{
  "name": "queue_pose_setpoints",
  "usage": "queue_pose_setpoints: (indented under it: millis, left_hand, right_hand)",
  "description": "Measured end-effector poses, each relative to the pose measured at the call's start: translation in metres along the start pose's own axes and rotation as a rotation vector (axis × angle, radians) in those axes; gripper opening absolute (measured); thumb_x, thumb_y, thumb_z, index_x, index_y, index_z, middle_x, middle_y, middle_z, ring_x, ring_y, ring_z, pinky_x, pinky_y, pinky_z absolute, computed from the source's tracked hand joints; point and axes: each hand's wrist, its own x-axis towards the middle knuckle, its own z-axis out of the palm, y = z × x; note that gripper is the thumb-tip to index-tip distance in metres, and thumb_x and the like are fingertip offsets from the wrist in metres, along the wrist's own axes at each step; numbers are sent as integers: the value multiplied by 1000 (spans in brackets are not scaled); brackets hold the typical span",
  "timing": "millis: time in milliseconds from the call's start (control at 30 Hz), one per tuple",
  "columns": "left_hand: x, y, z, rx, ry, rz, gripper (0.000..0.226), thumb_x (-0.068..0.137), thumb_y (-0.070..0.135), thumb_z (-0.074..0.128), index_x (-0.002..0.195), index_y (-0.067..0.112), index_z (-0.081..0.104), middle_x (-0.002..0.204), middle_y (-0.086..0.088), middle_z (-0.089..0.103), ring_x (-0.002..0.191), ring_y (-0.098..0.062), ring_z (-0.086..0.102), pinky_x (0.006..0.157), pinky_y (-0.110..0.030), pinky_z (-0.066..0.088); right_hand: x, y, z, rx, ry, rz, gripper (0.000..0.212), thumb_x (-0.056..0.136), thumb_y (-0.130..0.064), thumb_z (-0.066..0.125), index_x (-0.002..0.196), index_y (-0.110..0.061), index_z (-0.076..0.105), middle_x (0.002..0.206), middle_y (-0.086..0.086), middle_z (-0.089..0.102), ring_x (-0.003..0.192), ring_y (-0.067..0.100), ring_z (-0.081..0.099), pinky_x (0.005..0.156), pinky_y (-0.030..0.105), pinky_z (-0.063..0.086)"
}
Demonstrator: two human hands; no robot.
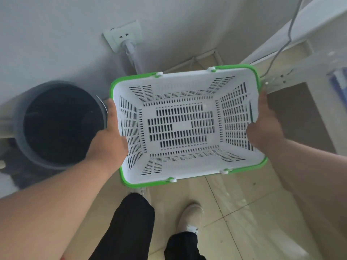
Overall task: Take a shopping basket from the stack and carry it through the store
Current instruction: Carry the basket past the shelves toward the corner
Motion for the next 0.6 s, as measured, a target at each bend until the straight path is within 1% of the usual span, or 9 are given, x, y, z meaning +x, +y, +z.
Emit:
queue_pose_setpoints:
  millis: [67,167,267,333,400,433,467,533,600]
  left_hand:
    - [-2,0,4,-13,20,-20,116,96,16,58,151,55,-37,68,-7,55,52,-25,58,52,-34,45]
    - [-4,2,7,2,32,-34,117,95,19,58,150,55,-38,66,-7,56,48,-26,59,45,-28,38]
    - [-5,3,10,19,46,-52,117,95,20,59,150,55,-39,64,-6,55,47,-26,58,43,-26,37]
    - [-5,5,13,7,65,-57,117,95,20,59,151,55,-38,65,-4,53,48,-26,58,44,-26,37]
    - [-7,7,16,-22,81,-65,117,96,20,60,152,56,-36,66,-2,53,49,-25,58,45,-26,38]
    - [-8,7,18,-38,85,-69,117,96,19,60,151,57,-36,67,-2,55,49,-25,59,45,-26,39]
    - [-8,8,19,-51,88,-71,117,97,19,59,151,58,-36,68,-4,57,50,-26,61,44,-27,41]
    - [-9,9,22,-69,94,-62,117,97,17,60,150,57,-37,71,-3,59,50,-25,63,43,-27,43]
    - [-8,10,23,-100,95,-63,119,96,16,62,151,57,-36,73,3,56,53,-22,62,43,-26,42]
  right_hand:
    - [5,0,-2,-26,-12,-34,113,85,3,48,157,-57,-17,134,16,55,102,38,63,83,46,55]
    - [14,1,-7,-62,-19,-106,112,86,2,49,158,-53,-18,135,18,52,102,38,63,88,51,55]
    - [21,0,-8,-98,-2,-134,115,86,4,48,156,-56,-19,138,19,47,98,37,61,86,50,54]
    - [26,1,-7,-117,24,-153,116,84,5,48,156,-59,-17,147,20,39,100,38,60,83,45,53]
    - [33,0,-6,-179,34,-173,115,83,4,49,156,-59,-15,162,21,24,109,43,60,82,40,50]
    - [37,0,-5,-208,34,-174,115,83,4,49,157,-59,-14,166,21,16,113,46,59,82,39,49]
    - [42,-2,-5,-223,38,-173,115,83,3,50,156,-60,-13,168,20,13,115,47,59,81,39,49]
    - [51,-6,-5,-226,58,-180,114,83,1,51,156,-61,-11,166,19,17,111,46,59,80,39,48]
    - [60,-10,-8,-186,77,-211,113,83,1,51,156,-62,-8,157,17,29,104,39,58,79,37,45]
